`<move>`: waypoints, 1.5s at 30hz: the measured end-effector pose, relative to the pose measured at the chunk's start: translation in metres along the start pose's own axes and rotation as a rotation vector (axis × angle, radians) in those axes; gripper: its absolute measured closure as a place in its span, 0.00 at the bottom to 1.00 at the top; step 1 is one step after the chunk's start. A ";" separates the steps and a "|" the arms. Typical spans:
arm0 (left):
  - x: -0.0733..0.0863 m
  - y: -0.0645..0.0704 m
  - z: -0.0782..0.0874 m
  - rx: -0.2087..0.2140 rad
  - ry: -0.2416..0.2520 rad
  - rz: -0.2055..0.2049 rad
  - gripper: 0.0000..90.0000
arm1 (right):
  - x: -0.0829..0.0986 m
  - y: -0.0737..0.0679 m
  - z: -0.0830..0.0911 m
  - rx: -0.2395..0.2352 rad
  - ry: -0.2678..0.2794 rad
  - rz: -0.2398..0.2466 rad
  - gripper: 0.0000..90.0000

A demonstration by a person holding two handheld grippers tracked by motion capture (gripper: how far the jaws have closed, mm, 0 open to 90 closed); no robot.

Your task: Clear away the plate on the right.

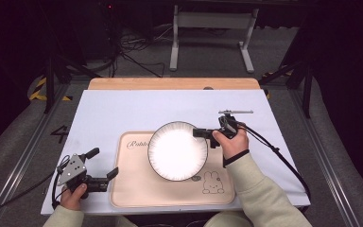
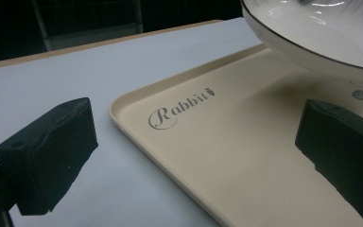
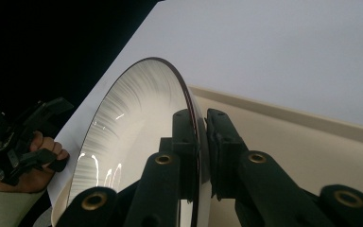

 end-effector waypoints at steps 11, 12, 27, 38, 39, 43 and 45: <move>0.000 0.000 0.000 0.000 0.003 0.002 0.00 | 0.010 0.000 -0.017 0.002 -0.040 -0.010 0.92; 0.000 0.000 0.000 0.000 0.003 0.002 0.00 | 0.011 0.000 -0.018 0.004 -0.044 -0.011 0.92; 0.000 0.000 0.000 0.000 0.003 0.004 0.00 | 0.026 0.006 -0.035 0.009 -0.097 -0.026 0.92; 0.000 0.000 0.000 0.000 0.003 0.005 0.00 | 0.029 0.006 -0.038 0.002 -0.112 -0.036 0.92; 0.000 0.000 0.000 0.000 0.003 0.005 0.00 | 0.029 0.006 -0.039 0.004 -0.115 -0.035 0.92; 0.000 0.000 0.000 0.000 0.003 0.005 0.00 | 0.030 0.007 -0.039 0.008 -0.117 -0.022 0.92; 0.000 0.000 0.000 0.000 0.003 0.005 0.00 | 0.030 0.008 -0.039 0.011 -0.119 -0.020 0.92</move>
Point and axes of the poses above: each handheld gripper's, and its own axes: z roughly backward along the jaws, x roughly out of its underside, y roughly to its right, the point moved 10 cm from there along -z, roughly forward along the jaws, and after that the axes turned 5 degrees about x, right-handed, at the moved point
